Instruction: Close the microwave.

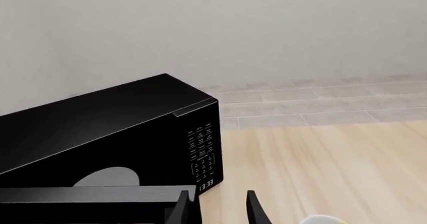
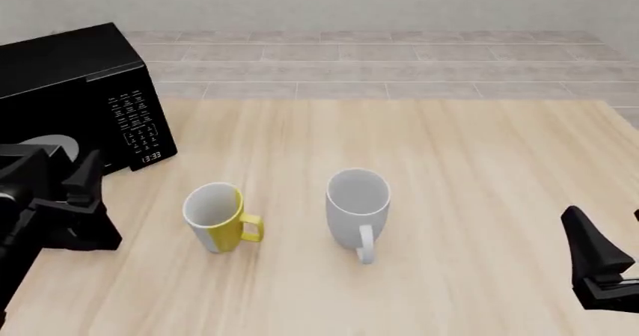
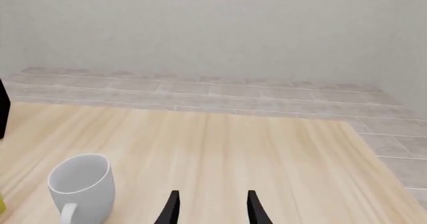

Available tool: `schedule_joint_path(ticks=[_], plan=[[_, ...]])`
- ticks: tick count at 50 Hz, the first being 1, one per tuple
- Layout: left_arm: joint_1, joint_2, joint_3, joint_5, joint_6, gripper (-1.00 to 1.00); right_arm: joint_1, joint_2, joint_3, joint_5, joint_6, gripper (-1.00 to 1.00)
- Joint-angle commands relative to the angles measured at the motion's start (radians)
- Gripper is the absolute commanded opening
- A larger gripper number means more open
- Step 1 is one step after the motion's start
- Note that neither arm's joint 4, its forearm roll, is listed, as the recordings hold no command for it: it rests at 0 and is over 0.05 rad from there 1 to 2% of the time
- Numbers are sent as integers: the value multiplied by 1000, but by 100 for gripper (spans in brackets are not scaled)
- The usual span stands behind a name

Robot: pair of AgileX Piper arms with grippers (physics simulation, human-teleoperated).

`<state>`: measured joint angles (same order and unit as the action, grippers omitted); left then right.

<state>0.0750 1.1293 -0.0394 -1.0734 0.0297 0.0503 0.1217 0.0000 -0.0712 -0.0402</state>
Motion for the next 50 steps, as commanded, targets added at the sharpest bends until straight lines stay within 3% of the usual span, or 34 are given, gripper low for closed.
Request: schedule_joint_path(ticks=[1, 26, 33, 38, 50], plan=[[48, 95, 6, 78, 5, 100, 4, 1, 0, 1, 0, 100], [32, 114, -29, 116, -12, 100, 6, -14, 0, 14, 8, 100], [37, 163, -28, 70, 4, 100, 2, -49, 0, 46, 8, 100], [29, 83, -55, 166, -8, 100, 4, -52, 0, 49, 11, 100], [26, 75, -84, 193, -3, 100, 6, -46, 0, 43, 7, 100]])
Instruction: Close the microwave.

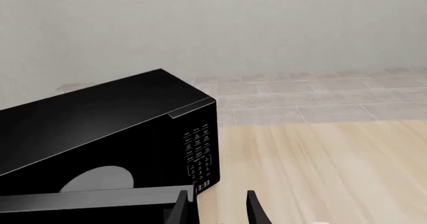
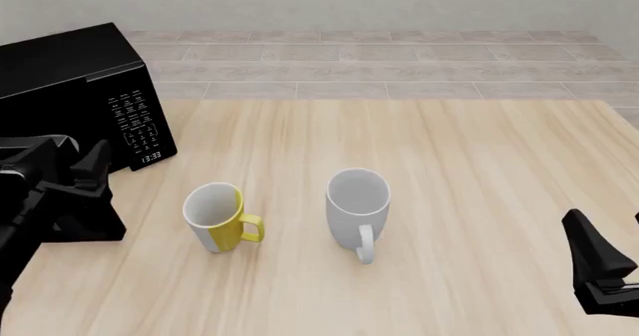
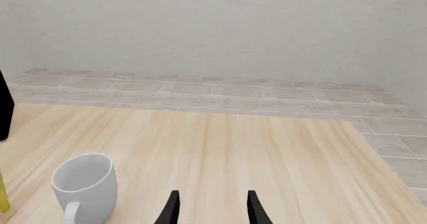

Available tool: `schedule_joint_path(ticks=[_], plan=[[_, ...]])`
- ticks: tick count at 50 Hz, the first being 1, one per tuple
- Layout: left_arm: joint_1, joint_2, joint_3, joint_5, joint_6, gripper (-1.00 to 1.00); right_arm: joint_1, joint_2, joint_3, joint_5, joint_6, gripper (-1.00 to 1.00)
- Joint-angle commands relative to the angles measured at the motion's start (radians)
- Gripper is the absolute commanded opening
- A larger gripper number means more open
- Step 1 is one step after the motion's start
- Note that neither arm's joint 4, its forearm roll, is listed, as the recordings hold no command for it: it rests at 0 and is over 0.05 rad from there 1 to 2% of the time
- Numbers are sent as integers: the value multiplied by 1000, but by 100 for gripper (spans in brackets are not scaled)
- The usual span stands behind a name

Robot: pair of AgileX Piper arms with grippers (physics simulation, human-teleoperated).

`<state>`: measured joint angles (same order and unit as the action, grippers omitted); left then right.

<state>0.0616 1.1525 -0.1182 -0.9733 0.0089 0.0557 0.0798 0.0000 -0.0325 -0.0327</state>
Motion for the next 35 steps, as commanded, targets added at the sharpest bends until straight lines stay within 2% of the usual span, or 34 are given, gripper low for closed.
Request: schedule_joint_path(ticks=[1, 20, 35], plan=[[40, 69, -8, 83, 19, 100, 0, -8, 0, 7, 2, 100], [34, 118, -37, 94, 10, 100, 11, 28, 0, -30, 0, 100], [16, 85, -74, 166, 4, 100, 15, 44, 0, -43, 1, 100]])
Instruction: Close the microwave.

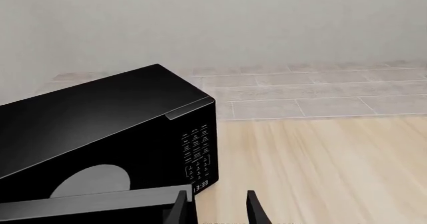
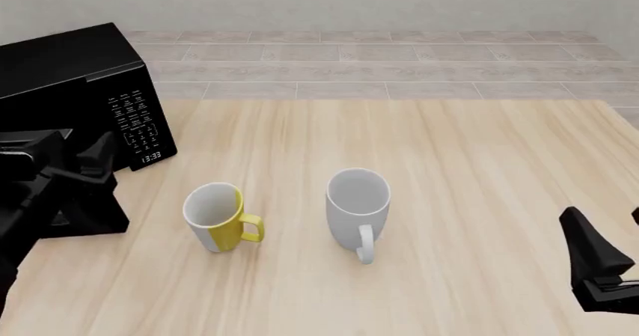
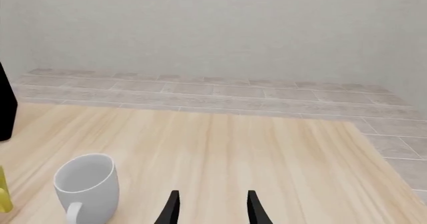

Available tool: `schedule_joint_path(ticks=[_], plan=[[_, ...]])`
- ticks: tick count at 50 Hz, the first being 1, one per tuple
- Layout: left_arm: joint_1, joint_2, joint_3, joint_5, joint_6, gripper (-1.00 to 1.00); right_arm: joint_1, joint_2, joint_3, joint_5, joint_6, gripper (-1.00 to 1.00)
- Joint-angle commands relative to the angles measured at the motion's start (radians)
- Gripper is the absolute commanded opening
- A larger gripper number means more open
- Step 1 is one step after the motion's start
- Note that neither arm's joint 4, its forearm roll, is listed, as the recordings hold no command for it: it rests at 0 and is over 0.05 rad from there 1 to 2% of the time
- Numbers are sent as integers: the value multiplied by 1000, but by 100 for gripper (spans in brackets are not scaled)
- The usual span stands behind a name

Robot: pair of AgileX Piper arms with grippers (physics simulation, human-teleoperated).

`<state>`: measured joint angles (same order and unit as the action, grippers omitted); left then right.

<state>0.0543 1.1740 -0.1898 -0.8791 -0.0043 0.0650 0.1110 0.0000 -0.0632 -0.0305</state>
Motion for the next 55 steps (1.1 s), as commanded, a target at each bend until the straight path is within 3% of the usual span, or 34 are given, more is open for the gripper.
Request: schedule_joint_path(ticks=[1, 11, 43, 55], plan=[[24, 60, -5, 76, 16, 100, 6, 13, 0, -12, 0, 100], [21, 71, -15, 81, 7, 100, 1, -11, 0, 10, 8, 100], [14, 105, -84, 135, 22, 100, 16, 88, 0, -86, 6, 100], [15, 149, -108, 132, 12, 100, 14, 73, 0, -72, 5, 100]])
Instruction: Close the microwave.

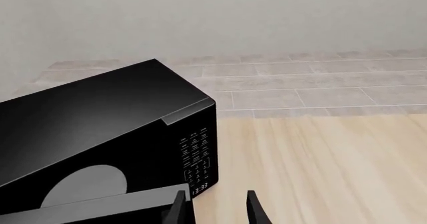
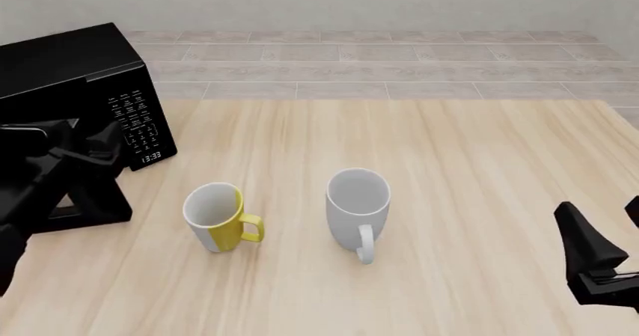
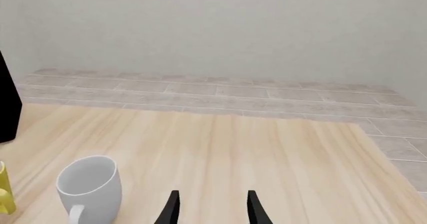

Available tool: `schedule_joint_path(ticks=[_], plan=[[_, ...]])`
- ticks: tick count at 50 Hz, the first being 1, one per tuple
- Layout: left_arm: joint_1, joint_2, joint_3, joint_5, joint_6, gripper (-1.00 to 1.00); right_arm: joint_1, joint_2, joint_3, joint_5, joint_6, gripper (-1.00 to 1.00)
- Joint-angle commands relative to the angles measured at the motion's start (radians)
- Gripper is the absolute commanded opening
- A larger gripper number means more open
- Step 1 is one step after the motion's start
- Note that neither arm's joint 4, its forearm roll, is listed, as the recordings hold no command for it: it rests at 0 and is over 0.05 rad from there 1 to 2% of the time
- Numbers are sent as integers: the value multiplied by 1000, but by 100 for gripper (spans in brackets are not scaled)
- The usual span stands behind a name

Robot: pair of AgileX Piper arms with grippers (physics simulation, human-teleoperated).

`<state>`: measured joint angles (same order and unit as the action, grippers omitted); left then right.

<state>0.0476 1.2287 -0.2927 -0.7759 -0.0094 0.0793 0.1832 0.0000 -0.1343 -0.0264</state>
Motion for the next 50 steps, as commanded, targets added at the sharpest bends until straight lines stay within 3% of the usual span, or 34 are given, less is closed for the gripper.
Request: schedule_joint_path(ticks=[1, 39, 48, 49, 50], plan=[[21, 99, -5, 23, 19, 100, 1, 2, 0, -1, 2, 100], [24, 98, -67, 82, 36, 100, 8, 29, 0, -33, -15, 100], [25, 124, -89, 91, 43, 100, 14, 43, 0, -47, -7, 100], [24, 125, -95, 98, 39, 100, 28, 37, 0, -45, 28, 100], [24, 125, -95, 98, 39, 100, 28, 36, 0, -45, 28, 100]])
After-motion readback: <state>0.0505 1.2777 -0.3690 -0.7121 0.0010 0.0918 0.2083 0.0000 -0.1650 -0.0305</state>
